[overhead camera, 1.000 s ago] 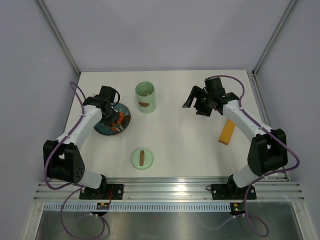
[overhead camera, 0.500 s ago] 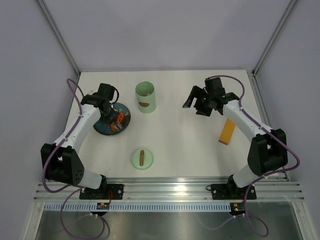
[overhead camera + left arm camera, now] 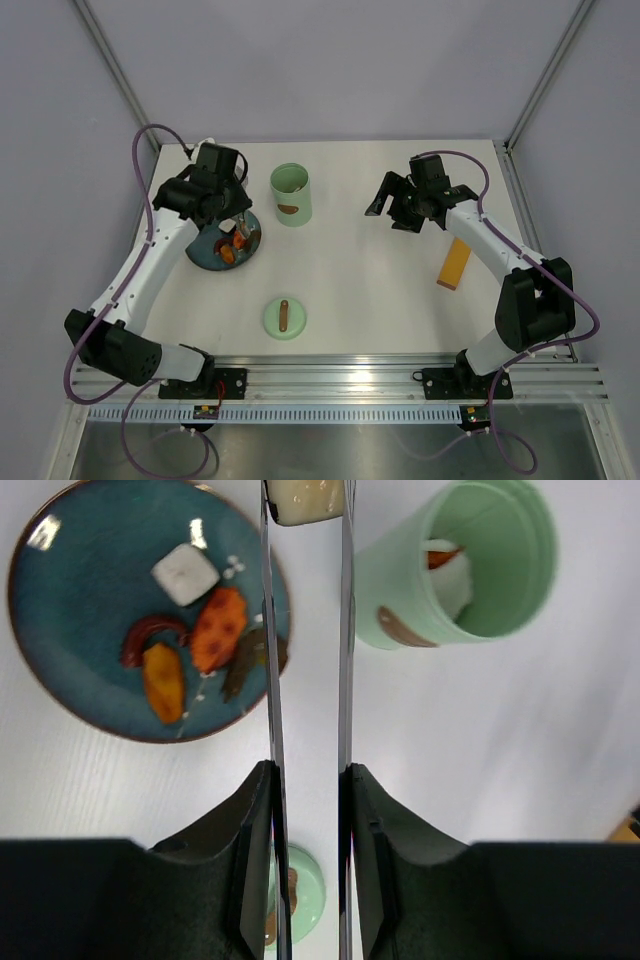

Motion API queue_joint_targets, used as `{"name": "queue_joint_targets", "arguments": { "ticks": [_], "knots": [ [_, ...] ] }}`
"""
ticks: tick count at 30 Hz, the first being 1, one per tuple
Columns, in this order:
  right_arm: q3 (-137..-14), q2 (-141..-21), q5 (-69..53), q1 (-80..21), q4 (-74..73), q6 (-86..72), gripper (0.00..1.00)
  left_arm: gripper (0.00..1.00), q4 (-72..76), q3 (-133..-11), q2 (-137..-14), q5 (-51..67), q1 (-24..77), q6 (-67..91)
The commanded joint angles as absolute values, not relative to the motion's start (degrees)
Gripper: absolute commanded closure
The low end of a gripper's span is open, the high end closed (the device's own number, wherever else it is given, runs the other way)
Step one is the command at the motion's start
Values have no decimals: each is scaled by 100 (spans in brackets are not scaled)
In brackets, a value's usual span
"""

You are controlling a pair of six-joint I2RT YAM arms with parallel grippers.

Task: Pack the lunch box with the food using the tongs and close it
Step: Pick up the fake food from the plate, then place the fake food in the packing box.

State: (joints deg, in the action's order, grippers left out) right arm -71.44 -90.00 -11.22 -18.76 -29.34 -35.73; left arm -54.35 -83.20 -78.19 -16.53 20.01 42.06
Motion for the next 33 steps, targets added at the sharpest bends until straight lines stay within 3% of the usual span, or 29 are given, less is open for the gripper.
{"name": "queue_joint_targets", "arguments": {
  "ticks": [1,15,19,25,33],
  "knots": [
    [-7172,-8824,-1108,-1934,-2769,-3533,11,100,-4983,-9034,-7909,-1205,2197,3631],
    [-7303,-8807,-1046,-1942,-2936,-3507,11,100,-4518,-9264,-8552,-44,2364,3296],
    [-7365,-8850,-1046,-1934,-2962,-3507,11,89,-4526,-9176,-8604,-35,2390,3296],
    [-7392,-8895,-1055,-1942,-2971,-3507,11,61,-4561,-9141,-8640,-35,2391,3261],
    [-7251,-8851,-1020,-1942,-2927,-3533,11,57,-4579,-9141,-8640,-44,2382,3252]
  ]
}}
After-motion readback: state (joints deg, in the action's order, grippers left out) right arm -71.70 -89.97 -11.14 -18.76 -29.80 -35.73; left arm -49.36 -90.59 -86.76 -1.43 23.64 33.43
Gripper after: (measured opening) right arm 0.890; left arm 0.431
